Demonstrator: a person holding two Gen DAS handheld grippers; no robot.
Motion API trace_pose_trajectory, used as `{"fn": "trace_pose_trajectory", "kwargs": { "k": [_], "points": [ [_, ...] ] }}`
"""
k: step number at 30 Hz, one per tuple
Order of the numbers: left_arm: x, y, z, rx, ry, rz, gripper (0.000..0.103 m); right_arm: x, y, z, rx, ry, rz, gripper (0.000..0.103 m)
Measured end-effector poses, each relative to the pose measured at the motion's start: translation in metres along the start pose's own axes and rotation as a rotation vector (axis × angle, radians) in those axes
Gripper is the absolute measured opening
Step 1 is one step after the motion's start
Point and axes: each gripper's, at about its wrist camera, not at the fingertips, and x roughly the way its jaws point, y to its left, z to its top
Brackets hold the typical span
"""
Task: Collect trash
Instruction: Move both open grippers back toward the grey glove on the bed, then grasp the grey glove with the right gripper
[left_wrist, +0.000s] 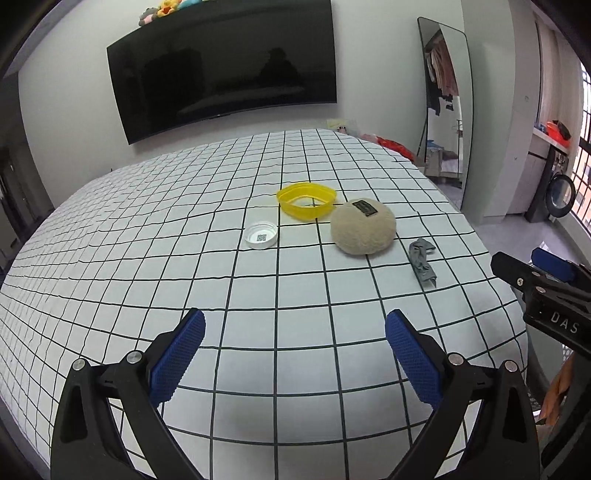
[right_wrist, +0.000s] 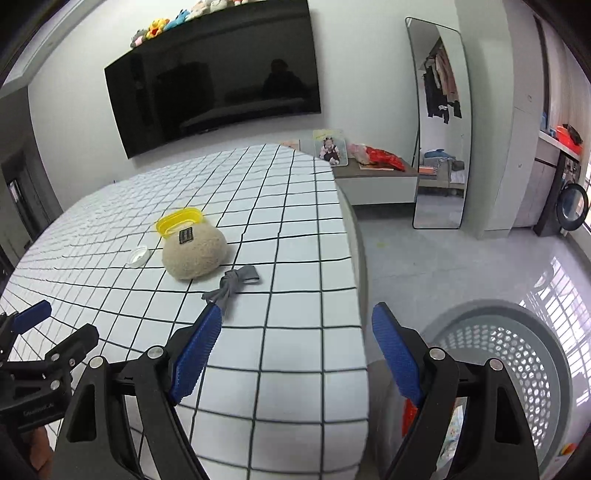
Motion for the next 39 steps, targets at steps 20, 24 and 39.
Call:
{"fn": "trace_pose_trajectory", "kwargs": {
  "k": [20, 24, 39],
  "points": [
    [0.025, 0.029, 0.001, -0.075, 0.025, -0.017, 0.096, 0.082, 0.052, 0.026, -0.097, 0.170, -0.059, 0.080],
    [0.029, 0.029, -0.001, -0.078, 0.031, -0.030, 0.096, 0.089, 0.054, 0.026, -0.100, 0.180, -0.068, 0.079],
    [0.035, 0.031, -0.001, -0.097, 0.039, -0.052, 0.096, 0.088, 0.076, 0.022, -0.169, 0.165, -0.013, 0.026]
  ]
}}
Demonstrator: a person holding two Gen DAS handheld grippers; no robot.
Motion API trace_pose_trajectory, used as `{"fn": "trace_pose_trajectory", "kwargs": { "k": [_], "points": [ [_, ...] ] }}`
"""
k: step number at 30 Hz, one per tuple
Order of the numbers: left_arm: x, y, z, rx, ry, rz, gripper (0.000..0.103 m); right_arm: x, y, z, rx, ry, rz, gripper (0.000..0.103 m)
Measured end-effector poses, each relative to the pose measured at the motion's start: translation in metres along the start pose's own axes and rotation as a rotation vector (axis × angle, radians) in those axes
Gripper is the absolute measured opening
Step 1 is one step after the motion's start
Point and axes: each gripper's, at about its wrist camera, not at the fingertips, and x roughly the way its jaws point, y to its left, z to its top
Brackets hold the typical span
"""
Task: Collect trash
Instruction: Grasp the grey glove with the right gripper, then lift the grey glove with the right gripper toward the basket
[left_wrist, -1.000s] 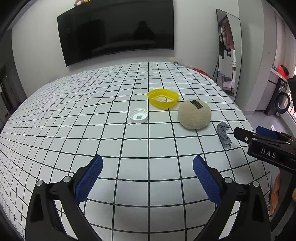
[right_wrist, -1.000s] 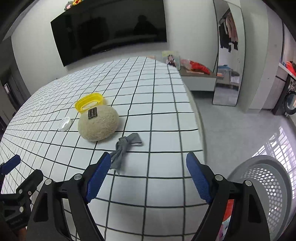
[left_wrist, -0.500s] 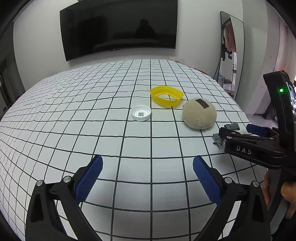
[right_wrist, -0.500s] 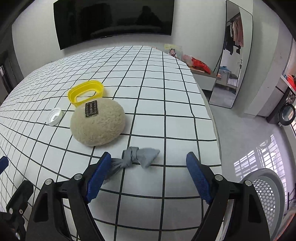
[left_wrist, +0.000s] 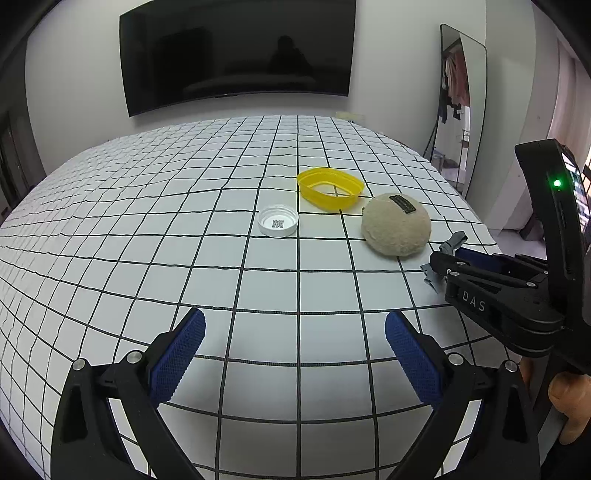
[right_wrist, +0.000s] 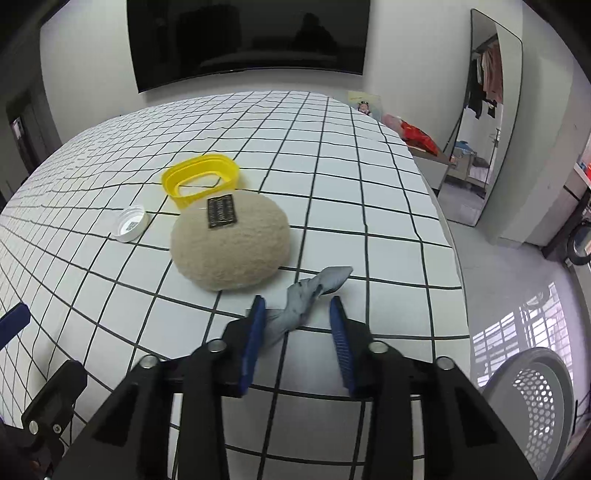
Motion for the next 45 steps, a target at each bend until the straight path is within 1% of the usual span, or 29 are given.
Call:
{"fn": "trace_pose_trajectory", "kwargs": {
  "k": [2, 7, 13, 21, 26, 30, 32, 33, 34, 35, 37, 38, 42, 45],
  "points": [
    [0.001, 0.001, 0.000, -0.001, 0.000, -0.002, 0.096, -0.001, 0.001, -0.002, -0.004, -0.007, -0.001, 0.022],
    [0.001, 0.001, 0.000, -0.001, 0.000, -0.002, 0.096, -0.005, -0.007, -0.006, 0.036, -0.012, 0.040, 0.016],
    [0.001, 0.000, 0.000, 0.000, 0.001, 0.003, 0.096, -0.016, -0.016, -0.014, 0.074, -0.018, 0.068, 0.013],
    [-0.006, -0.004, 0.002, 0.006, -0.001, -0.002, 0.096, -0.036, -0.023, -0.028, 0.085, -0.032, 0.095, 0.012],
    [-0.011, -0.006, 0.002, 0.003, -0.005, -0.005, 0.096, -0.038, -0.021, -0.036, 0.045, 0.005, 0.107, 0.012],
    [-0.013, -0.011, 0.001, 0.014, -0.005, -0.011, 0.096, -0.037, -0.024, -0.040, 0.049, 0.025, 0.111, 0.012],
    [-0.015, -0.012, -0.001, 0.019, -0.007, -0.014, 0.096, -0.040, -0.026, -0.042, 0.061, 0.016, 0.111, 0.021],
    [-0.015, -0.013, -0.001, 0.020, -0.008, -0.015, 0.096, -0.042, -0.027, -0.042, 0.065, 0.009, 0.111, 0.024],
    [-0.016, -0.013, -0.002, 0.021, -0.008, -0.016, 0.096, -0.044, -0.027, -0.041, 0.069, 0.005, 0.108, 0.029],
    [-0.016, -0.014, -0.002, 0.021, -0.009, -0.017, 0.096, -0.045, -0.028, -0.041, 0.075, 0.001, 0.106, 0.037],
    [-0.015, -0.013, -0.003, 0.019, -0.008, -0.019, 0.096, -0.049, -0.029, -0.041, 0.084, -0.006, 0.102, 0.043],
    [-0.015, -0.012, -0.003, 0.018, -0.008, -0.019, 0.096, -0.049, -0.030, -0.040, 0.088, -0.003, 0.099, 0.045],
    [-0.015, -0.010, -0.003, 0.011, -0.006, -0.024, 0.096, -0.046, -0.033, -0.038, 0.129, 0.019, 0.099, 0.045],
    [-0.015, -0.010, -0.004, 0.009, -0.002, -0.026, 0.096, -0.040, -0.030, -0.037, 0.136, 0.030, 0.089, 0.045]
  ]
}}
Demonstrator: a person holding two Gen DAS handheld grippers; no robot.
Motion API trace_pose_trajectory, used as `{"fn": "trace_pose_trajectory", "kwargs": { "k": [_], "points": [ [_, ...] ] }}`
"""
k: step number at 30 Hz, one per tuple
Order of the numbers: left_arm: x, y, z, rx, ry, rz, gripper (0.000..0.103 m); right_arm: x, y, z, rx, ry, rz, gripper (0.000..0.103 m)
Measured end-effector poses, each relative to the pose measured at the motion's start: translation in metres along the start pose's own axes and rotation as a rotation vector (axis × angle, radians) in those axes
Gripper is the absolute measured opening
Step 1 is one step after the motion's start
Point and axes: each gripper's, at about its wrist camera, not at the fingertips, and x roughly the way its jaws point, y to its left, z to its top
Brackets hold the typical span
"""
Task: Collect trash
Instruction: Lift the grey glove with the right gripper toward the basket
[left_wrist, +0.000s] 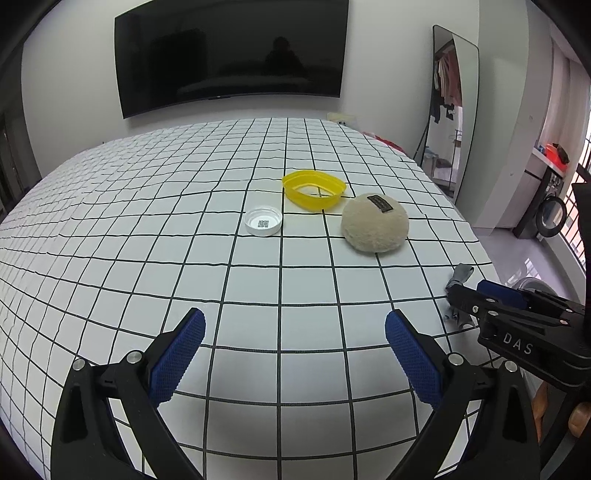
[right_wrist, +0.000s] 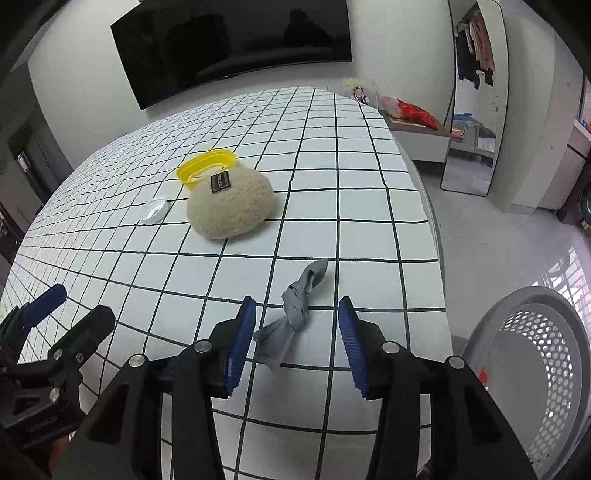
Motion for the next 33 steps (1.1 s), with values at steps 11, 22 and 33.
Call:
{"fn": "trace_pose_trajectory", "kwargs": {
  "k": [11, 22, 33],
  "points": [
    [0.001, 0.001, 0.002, -0.004, 0.008, -0.002, 0.096, 0.014, 0.016, -0.005, -0.070, -0.010, -0.088, 0.023],
    [0.008, -0.008, 0.014, -0.016, 0.052, -0.050, 0.096, -0.007, -0.004, -0.012, -0.008, -0.049, -0.021, 0.015],
    [0.033, -0.039, 0.054, 0.034, 0.053, -0.032, 0.096, -0.036, -0.049, -0.033, 0.109, -0.067, 0.011, 0.015]
  ]
}}
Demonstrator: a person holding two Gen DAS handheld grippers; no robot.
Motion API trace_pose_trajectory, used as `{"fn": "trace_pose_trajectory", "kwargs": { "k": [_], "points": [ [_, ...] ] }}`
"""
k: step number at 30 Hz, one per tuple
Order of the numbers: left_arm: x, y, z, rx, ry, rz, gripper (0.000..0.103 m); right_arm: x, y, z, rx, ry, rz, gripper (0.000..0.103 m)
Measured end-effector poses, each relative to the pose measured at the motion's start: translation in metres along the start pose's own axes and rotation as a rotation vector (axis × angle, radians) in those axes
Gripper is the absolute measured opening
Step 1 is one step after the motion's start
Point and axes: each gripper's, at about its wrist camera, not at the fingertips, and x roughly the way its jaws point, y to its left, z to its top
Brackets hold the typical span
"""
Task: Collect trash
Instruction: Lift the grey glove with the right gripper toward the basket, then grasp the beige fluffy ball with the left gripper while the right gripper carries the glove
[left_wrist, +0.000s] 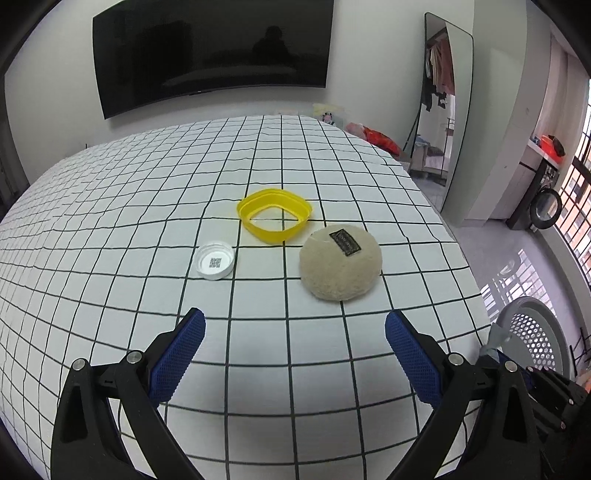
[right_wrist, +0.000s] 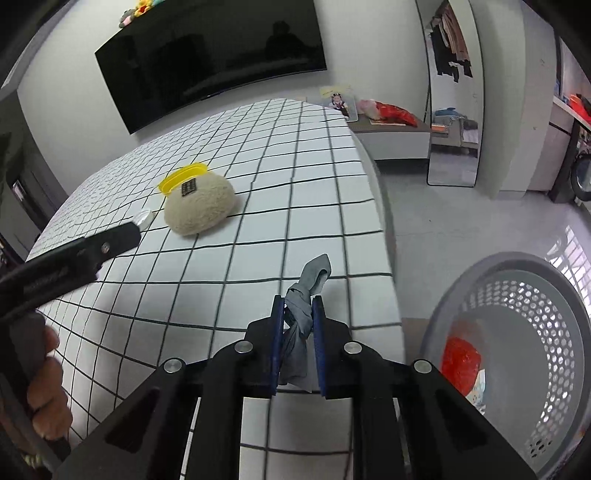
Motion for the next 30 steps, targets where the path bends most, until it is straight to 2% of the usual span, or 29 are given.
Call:
{"fn": "trace_pose_trajectory", "kwargs": {
  "k": [7, 16, 18, 19, 23, 30],
  "points": [
    [0.036, -0.025, 0.023, 0.043, 0.043, 0.000, 0.096, -0.010, -0.022, -0.005, 0.051, -0.002, 0.009, 0.015],
    [0.075, -0.040, 0.031, 0.070, 0.073, 0.034, 0.095, -0.015, -0.040, -0.011, 0.093, 0.000, -0.001, 0.015],
    [0.077, -0.042, 0.030, 0.076, 0.070, 0.037, 0.086, -0.015, -0.043, -0.013, 0.098, 0.003, -0.004, 0.015],
    [0.078, -0.043, 0.029, 0.085, 0.076, 0.036, 0.067, -0.015, -0.044, -0.014, 0.101, 0.004, -0.006, 0.015],
    [0.074, -0.043, 0.026, 0.097, 0.067, 0.020, 0.062, -0.018, -0.045, -0.015, 0.107, 0.002, -0.006, 0.015],
    [0.039, -0.043, 0.017, 0.094, 0.017, -0.027, 0.061, -0.027, -0.045, -0.016, 0.104, -0.017, -0.008, 0.015]
  ]
}}
